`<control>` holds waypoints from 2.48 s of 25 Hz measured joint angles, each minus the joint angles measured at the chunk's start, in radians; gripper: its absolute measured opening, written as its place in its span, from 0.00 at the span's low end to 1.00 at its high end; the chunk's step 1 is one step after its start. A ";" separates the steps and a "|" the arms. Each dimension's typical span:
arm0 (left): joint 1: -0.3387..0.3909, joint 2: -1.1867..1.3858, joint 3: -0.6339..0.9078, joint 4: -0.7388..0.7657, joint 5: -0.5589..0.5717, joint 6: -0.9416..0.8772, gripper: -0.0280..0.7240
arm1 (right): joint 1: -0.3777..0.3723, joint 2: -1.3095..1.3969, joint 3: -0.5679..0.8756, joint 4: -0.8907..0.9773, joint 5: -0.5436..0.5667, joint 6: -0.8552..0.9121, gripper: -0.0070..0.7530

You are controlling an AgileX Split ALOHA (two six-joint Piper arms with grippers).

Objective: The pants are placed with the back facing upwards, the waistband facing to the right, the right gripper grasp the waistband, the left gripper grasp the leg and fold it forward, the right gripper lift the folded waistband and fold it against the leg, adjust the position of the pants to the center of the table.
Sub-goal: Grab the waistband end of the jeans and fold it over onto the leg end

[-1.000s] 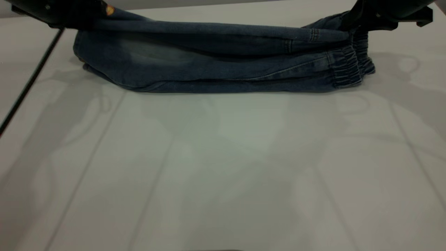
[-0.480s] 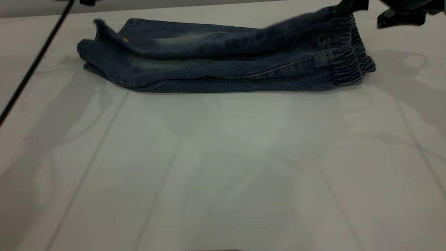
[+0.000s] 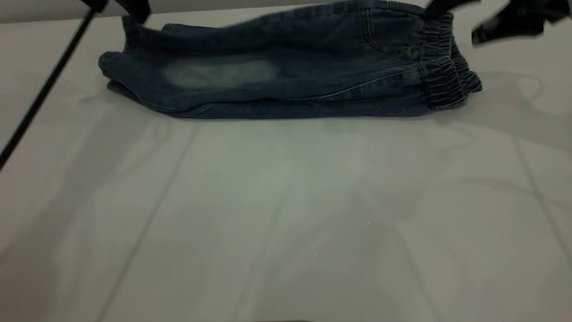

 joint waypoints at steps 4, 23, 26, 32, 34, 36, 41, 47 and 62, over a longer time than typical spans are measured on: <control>-0.051 0.000 -0.001 -0.001 0.003 0.040 0.76 | 0.000 0.059 0.000 -0.016 -0.059 -0.025 0.79; -0.078 0.265 -0.009 -0.158 -0.261 0.045 0.76 | -0.002 0.140 -0.069 0.003 -0.189 -0.215 0.79; -0.078 0.269 -0.009 -0.159 -0.265 0.045 0.76 | -0.003 0.184 -0.097 0.009 -0.184 -0.219 0.79; -0.078 0.269 -0.010 -0.160 -0.265 0.045 0.76 | -0.004 0.256 -0.165 0.075 -0.047 -0.253 0.79; -0.078 0.269 -0.010 -0.162 -0.265 0.046 0.76 | -0.005 0.266 -0.179 0.116 0.018 -0.287 0.79; -0.078 0.271 -0.010 -0.162 -0.265 0.046 0.76 | -0.005 0.267 -0.179 0.167 0.063 -0.312 0.79; -0.078 0.291 -0.016 -0.169 -0.274 0.046 0.76 | -0.009 0.272 -0.187 0.205 0.110 -0.326 0.68; -0.080 0.311 -0.026 -0.172 -0.289 0.046 0.76 | -0.009 0.274 -0.187 0.220 0.187 -0.350 0.59; -0.141 0.323 -0.058 -0.171 -0.268 0.047 0.76 | 0.019 0.309 -0.187 0.280 0.163 -0.361 0.23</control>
